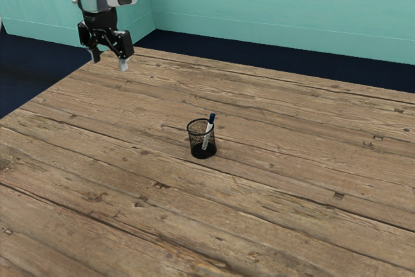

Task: Take the marker out of the pen holder and place it to the left of the pen holder.

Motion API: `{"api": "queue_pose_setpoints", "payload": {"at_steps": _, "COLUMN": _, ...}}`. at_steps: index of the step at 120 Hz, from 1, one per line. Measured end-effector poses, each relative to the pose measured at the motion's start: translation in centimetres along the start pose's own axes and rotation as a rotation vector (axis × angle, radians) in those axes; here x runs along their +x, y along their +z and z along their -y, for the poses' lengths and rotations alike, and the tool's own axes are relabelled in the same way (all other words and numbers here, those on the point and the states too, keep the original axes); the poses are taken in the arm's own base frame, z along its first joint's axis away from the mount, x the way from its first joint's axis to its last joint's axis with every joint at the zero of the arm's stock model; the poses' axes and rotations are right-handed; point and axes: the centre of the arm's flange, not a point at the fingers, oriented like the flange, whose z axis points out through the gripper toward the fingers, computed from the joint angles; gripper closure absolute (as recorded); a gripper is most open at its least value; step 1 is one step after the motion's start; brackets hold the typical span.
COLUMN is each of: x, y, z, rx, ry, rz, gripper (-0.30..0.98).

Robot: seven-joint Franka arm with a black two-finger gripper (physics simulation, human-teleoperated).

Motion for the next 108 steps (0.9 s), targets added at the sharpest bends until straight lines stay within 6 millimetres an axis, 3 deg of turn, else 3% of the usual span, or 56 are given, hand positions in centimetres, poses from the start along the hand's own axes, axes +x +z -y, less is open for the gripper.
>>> {"api": "queue_pose_setpoints", "payload": {"at_steps": 23, "x": 0.1, "y": -0.3, "z": -0.5, "rx": 0.000, "ry": 0.026, "rz": -0.005, "gripper": 0.00}}
{"api": "queue_pose_setpoints", "payload": {"at_steps": 31, "x": 1.0, "y": -0.4, "z": -3.6, "rx": 0.002, "ry": 0.083, "rz": -0.026, "gripper": 0.00}}
{"api": "queue_pose_setpoints", "payload": {"at_steps": 45, "x": 5.2, "y": 1.1, "z": -7.2, "rx": 0.003, "ry": 0.154, "rz": -0.060, "gripper": 0.00}}
{"api": "queue_pose_setpoints", "payload": {"at_steps": 54, "x": 8.3, "y": 3.1, "z": -9.0, "rx": -0.007, "ry": 0.195, "rz": -0.072, "gripper": 0.00}}
{"api": "queue_pose_setpoints", "payload": {"at_steps": 71, "x": 12.9, "y": 7.6, "z": -10.5, "rx": -0.025, "ry": 0.235, "rz": -0.084, "gripper": 0.00}}
{"api": "queue_pose_setpoints", "payload": {"at_steps": 90, "x": 14.8, "y": 12.7, "z": -13.9, "rx": -0.076, "ry": 0.301, "rz": -0.049, "gripper": 0.00}}
{"api": "queue_pose_setpoints", "payload": {"at_steps": 108, "x": 15.9, "y": 17.4, "z": -15.1, "rx": -0.107, "ry": 0.321, "rz": -0.018, "gripper": 0.00}}
